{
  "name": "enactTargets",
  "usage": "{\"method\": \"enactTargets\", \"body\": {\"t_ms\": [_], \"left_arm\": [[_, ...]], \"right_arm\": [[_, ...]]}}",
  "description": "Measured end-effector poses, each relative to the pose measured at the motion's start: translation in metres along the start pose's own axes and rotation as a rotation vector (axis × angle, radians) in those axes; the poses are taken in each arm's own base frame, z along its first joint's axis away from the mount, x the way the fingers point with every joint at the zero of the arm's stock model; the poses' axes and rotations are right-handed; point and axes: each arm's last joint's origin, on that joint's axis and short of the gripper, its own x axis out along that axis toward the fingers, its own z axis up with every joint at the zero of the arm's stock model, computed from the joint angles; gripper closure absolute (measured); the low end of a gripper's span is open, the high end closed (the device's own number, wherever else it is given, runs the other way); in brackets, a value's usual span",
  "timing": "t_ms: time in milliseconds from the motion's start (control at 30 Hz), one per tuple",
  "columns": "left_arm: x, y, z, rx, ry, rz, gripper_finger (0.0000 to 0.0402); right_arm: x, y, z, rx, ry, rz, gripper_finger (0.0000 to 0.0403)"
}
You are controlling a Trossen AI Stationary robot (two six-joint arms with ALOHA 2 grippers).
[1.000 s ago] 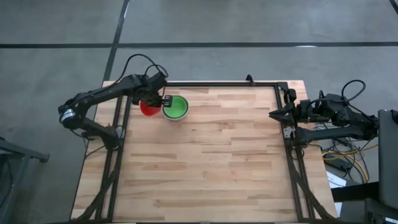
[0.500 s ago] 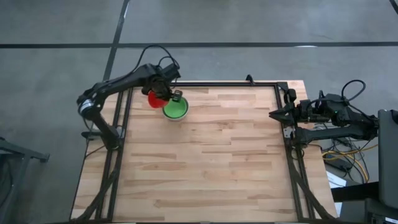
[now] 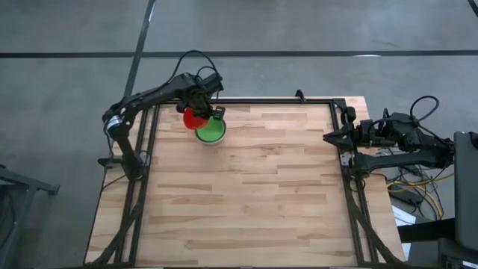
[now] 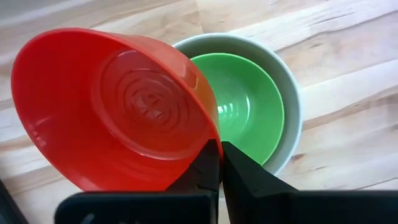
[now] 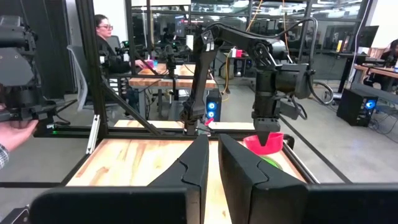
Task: Nest bowls inside each other
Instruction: Stack the red bowl on the green bowl
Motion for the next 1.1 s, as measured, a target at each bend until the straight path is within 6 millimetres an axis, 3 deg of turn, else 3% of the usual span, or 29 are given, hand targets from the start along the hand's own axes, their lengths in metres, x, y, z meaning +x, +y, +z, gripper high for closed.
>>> {"method": "enactTargets", "body": {"t_ms": [500,1100], "left_arm": [[0.002,-0.002,0.000,-0.073,0.027,-0.022,0.0395],[0.004,-0.017,0.001,0.012,-0.044,-0.115,0.0395]], "right_arm": [[0.000,0.000,0.000,0.000,0.000,0.000,0.0369],[0.000,0.000,0.000,0.000,0.000,0.000,0.0369]]}}
